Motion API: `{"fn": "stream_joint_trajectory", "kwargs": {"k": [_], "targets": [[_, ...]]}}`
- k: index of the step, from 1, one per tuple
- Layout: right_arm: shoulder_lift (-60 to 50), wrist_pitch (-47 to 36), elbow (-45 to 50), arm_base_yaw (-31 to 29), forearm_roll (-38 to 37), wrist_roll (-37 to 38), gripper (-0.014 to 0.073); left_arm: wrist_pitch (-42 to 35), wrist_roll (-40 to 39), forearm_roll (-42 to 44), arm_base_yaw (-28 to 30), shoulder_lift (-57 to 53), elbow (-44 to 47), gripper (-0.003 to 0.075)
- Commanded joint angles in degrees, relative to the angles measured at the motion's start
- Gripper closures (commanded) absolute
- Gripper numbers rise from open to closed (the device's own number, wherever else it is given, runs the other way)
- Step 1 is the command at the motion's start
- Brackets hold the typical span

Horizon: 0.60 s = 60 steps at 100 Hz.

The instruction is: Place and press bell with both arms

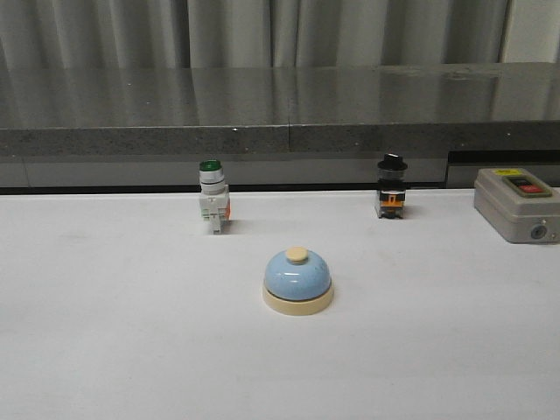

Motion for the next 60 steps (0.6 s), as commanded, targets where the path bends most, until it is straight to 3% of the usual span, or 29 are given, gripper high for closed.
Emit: {"fn": "stream_joint_trajectory", "kwargs": {"k": [1,35,60], "targets": [[-6.19,-3.16,1.3,-1.36,-0.67,-0.44,0.0658,-4.8,-0.58,-0.4,0.01,-1.88,3.12,0.0741],[-26.9,2.24,9.51,-1.63,-0.71,-0.39,0.0658,-4.8,-0.58,-0.4,0.01,-1.88,3.12,0.0741],[-32.33,9.24,9.63,-1.63,-0.71,-0.39,0.0658,-4.8,-0.58,-0.4,0.01,-1.88,3.12,0.0741]]}}
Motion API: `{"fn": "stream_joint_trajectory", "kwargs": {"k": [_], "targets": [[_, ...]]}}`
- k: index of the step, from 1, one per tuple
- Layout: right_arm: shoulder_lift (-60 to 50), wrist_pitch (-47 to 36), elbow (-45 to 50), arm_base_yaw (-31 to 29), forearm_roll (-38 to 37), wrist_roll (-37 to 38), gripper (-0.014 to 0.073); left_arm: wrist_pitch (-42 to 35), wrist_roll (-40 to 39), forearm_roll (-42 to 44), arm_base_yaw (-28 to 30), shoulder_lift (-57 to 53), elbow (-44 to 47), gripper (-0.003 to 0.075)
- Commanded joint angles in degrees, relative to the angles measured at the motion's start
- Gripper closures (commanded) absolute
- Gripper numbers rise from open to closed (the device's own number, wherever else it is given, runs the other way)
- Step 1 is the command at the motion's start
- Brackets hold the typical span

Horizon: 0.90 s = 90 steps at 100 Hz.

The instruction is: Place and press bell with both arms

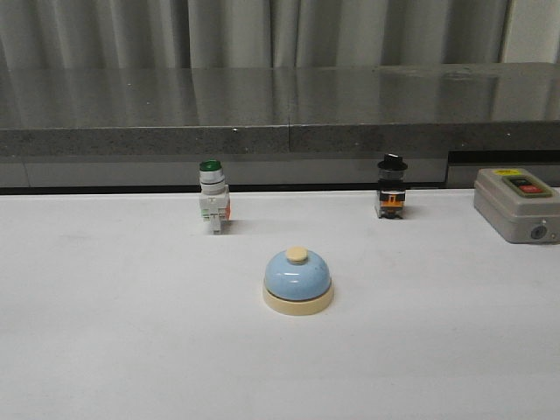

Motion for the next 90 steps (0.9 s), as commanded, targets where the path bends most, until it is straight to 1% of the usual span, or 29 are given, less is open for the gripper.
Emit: {"fn": "stream_joint_trajectory", "kwargs": {"k": [1,36,45,52,59,70,77,90], "targets": [[-0.31,-2.55,-1.39,-0.2,-0.61,-0.39,0.0658,-4.8,-0.58,-0.4,0.01,-1.88,3.12,0.0741],[-0.3,-2.6,-1.39,-0.2,-0.61,-0.39,0.0658,-4.8,-0.58,-0.4,0.01,-1.88,3.12,0.0741],[-0.3,-2.65,-1.39,-0.2,-1.46,-0.44,0.0658,-4.8,-0.58,-0.4,0.01,-1.88,3.12,0.0741],[-0.44,-4.33,-0.54,-0.2,-2.66,-0.44,0.0658,-4.8,-0.58,-0.4,0.01,-1.88,3.12,0.0741],[-1.22,-7.8,1.15,-0.27,-3.66,-0.44,0.0658,-4.8,-0.58,-0.4,0.01,-1.88,3.12,0.0741],[-3.97,-15.6,5.51,-1.02,-3.79,-0.44,0.0658,-4.8,-0.58,-0.4,0.01,-1.88,3.12,0.0741],[-6.57,-21.41,9.73,-2.28,-3.79,-0.44,0.0658,-4.8,-0.58,-0.4,0.01,-1.88,3.12,0.0741],[-10.78,-28.76,17.14,-5.35,-1.64,-0.44,0.0658,-4.8,-0.58,-0.4,0.01,-1.88,3.12,0.0741]]}}
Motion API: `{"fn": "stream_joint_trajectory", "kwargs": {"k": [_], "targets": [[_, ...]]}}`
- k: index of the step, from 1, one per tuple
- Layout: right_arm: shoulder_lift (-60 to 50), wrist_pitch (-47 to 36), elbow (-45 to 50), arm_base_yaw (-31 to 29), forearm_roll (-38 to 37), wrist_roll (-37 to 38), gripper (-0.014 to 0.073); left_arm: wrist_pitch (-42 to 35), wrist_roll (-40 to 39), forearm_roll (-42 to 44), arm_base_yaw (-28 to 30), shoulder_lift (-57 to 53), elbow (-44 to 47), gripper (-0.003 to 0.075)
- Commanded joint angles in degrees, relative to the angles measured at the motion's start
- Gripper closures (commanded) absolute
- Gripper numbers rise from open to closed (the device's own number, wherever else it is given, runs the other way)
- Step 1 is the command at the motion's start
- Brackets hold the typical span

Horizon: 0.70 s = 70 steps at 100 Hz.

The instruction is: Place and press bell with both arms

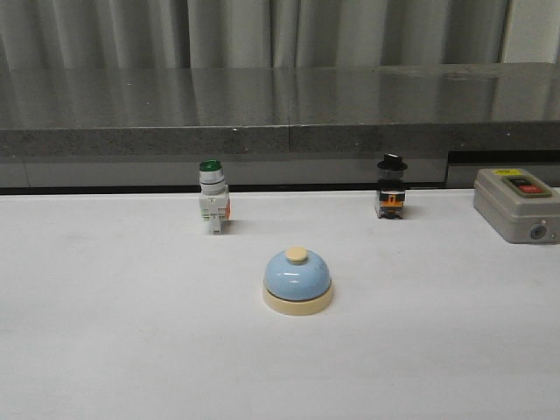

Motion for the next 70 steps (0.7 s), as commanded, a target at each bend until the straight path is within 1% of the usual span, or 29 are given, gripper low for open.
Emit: {"fn": "stream_joint_trajectory", "kwargs": {"k": [1,13,39,50,70], "targets": [[-2.08,-9.97,3.21,-2.15,1.14,-0.44,0.0658,-4.71,-0.58,-0.4,0.01,-1.88,3.12,0.0741],[-5.73,-13.32,9.87,-4.48,3.89,-0.44,0.0658,-4.71,-0.58,-0.4,0.01,-1.88,3.12,0.0741],[-14.18,-17.93,19.35,-4.54,4.63,-0.44,0.0658,-4.71,-0.58,-0.4,0.01,-1.88,3.12,0.0741],[-17.05,-16.99,20.07,-4.54,4.74,-0.44,0.0658,-4.71,-0.58,-0.4,0.01,-1.88,3.12,0.0741],[-17.07,-17.94,20.07,-4.54,4.74,-0.44,0.0658,-4.71,-0.58,-0.4,0.01,-1.88,3.12,0.0741]]}}
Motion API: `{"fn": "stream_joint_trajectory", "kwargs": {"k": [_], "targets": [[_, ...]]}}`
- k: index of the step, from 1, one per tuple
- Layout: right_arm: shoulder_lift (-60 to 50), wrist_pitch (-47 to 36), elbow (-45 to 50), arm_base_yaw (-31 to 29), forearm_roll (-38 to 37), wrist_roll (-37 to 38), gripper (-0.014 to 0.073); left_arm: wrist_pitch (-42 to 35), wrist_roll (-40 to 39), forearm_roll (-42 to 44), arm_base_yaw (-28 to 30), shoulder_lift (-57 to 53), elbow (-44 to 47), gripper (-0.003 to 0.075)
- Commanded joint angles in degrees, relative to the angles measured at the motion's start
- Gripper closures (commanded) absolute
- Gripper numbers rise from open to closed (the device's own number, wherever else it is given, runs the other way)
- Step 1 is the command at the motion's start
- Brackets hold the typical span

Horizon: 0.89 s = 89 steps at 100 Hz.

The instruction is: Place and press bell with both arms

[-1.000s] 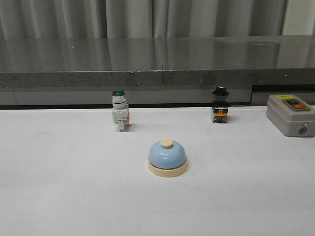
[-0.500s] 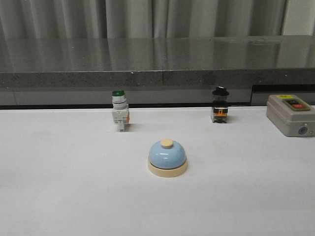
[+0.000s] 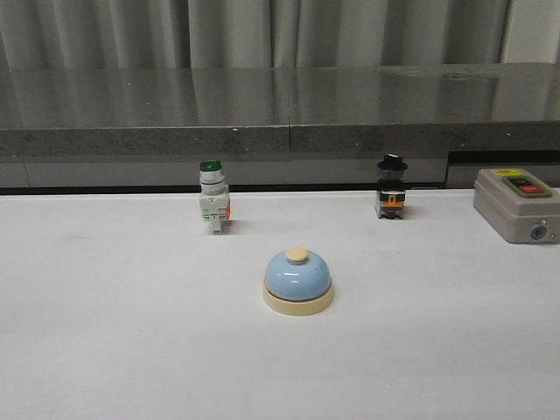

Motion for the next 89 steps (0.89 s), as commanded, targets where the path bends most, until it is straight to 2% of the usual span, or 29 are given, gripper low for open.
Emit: {"fn": "stream_joint_trajectory", "kwargs": {"k": [1,89], "targets": [[-1.26,-5.81,-1.1,-0.45,0.24,-0.44,0.0658,-4.71,-0.58,-0.4,0.01,-1.88,3.12,0.0741],[-1.26,-6.78,-1.1,-0.45,0.24,-0.44,0.0658,-4.71,-0.58,-0.4,0.01,-1.88,3.12,0.0741]]}}
